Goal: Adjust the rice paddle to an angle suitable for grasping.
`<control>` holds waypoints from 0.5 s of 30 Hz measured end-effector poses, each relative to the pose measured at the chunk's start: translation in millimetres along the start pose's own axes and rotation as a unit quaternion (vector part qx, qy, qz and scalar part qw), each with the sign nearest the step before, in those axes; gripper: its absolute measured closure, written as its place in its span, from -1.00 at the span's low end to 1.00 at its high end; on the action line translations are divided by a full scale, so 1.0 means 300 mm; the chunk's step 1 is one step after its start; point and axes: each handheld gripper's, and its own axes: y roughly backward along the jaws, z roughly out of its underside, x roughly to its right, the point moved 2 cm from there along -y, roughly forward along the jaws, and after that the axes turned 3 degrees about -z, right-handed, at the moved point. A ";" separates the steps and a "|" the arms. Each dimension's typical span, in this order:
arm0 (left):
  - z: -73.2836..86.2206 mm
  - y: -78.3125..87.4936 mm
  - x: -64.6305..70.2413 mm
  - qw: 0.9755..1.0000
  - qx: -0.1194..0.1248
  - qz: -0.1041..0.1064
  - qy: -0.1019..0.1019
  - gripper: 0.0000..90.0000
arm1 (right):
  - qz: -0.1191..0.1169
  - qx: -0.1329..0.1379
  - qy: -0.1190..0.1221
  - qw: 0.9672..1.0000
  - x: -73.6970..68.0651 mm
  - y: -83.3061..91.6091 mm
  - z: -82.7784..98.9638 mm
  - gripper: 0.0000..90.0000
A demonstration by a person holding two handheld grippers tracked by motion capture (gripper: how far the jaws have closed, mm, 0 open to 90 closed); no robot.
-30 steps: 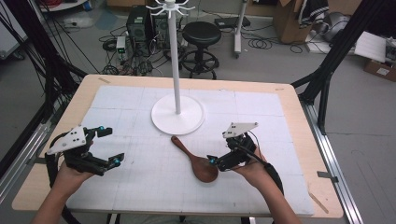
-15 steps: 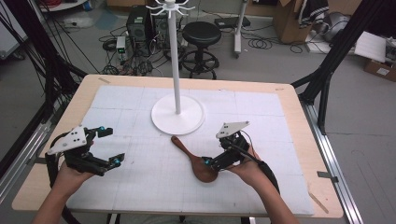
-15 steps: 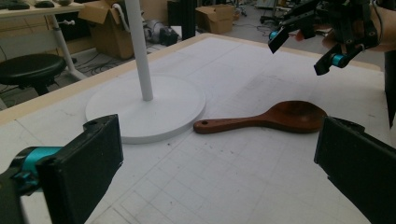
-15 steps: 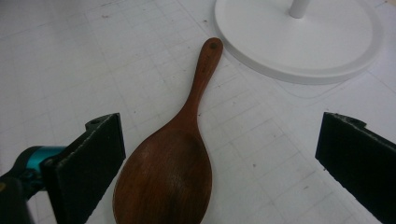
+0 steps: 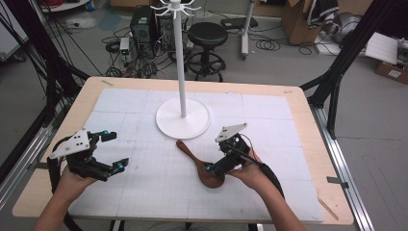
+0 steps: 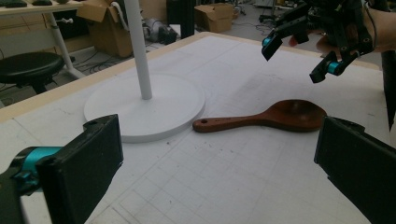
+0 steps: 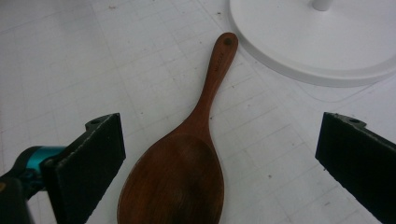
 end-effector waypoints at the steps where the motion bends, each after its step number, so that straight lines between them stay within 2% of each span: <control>1: 0.000 0.000 0.000 1.000 0.000 0.001 -0.002 -0.96 | 0.000 -0.002 -0.001 1.000 -0.002 -0.004 -0.002 -0.99; 9: 0.000 0.000 0.000 1.000 0.003 0.003 0.001 -0.96 | -0.002 -0.018 -0.003 1.000 -0.013 -0.029 -0.024 -0.99; 12: 0.000 -0.001 0.003 1.000 0.000 0.005 -0.003 -0.96 | 0.003 -0.034 0.003 0.999 -0.025 -0.052 -0.049 -0.99; 15: 0.000 -0.001 0.004 1.000 -0.001 0.005 -0.004 -0.96 | 0.001 -0.039 0.005 0.999 -0.033 -0.064 -0.061 -0.99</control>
